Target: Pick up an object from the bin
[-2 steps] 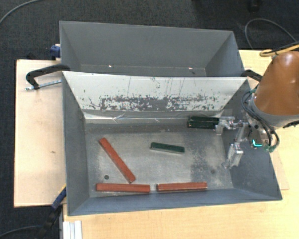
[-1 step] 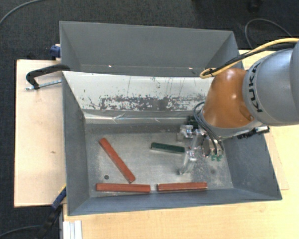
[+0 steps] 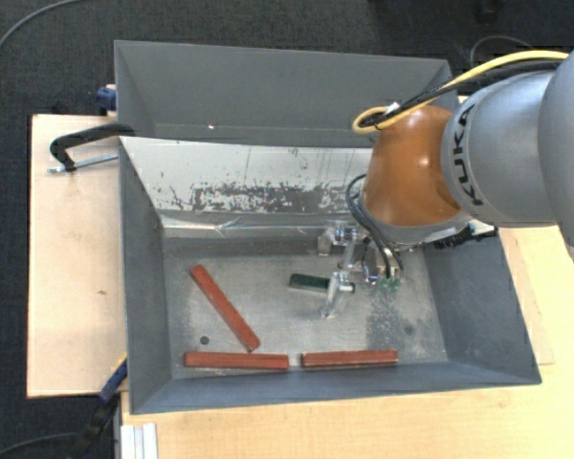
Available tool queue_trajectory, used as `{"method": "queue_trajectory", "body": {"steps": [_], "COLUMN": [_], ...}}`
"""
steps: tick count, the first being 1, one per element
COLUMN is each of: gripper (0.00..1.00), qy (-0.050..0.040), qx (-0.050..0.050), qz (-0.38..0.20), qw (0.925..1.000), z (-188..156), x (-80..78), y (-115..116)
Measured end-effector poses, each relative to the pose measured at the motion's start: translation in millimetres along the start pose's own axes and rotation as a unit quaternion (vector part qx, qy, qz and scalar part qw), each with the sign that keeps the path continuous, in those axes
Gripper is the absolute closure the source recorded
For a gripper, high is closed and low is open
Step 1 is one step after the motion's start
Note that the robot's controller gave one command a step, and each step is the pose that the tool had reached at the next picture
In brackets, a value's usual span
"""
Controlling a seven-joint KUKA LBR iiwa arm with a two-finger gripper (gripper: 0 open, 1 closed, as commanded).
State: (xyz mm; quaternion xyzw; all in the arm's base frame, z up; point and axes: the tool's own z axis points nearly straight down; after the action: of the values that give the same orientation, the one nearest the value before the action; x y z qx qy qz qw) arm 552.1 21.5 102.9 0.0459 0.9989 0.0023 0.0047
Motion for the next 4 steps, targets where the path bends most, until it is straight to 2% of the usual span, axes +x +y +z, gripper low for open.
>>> {"method": "queue_trajectory", "body": {"steps": [1, 2, 3, 4], "gripper": [0.00, 0.00, 0.00, 1.00], "qy": [0.0021, 0.0055, 0.0045, 0.0045], "qx": [0.001, 0.002, 0.002, 0.003], "qz": [0.027, 0.023, 0.023, 0.022], "qw": [0.9996, 0.9997, 0.9997, 0.9997], "z": [2, 34, 34, 34], "x": [3.2, 0.4, -0.2, -0.1], "y": [10, 15, 16, 16]}}
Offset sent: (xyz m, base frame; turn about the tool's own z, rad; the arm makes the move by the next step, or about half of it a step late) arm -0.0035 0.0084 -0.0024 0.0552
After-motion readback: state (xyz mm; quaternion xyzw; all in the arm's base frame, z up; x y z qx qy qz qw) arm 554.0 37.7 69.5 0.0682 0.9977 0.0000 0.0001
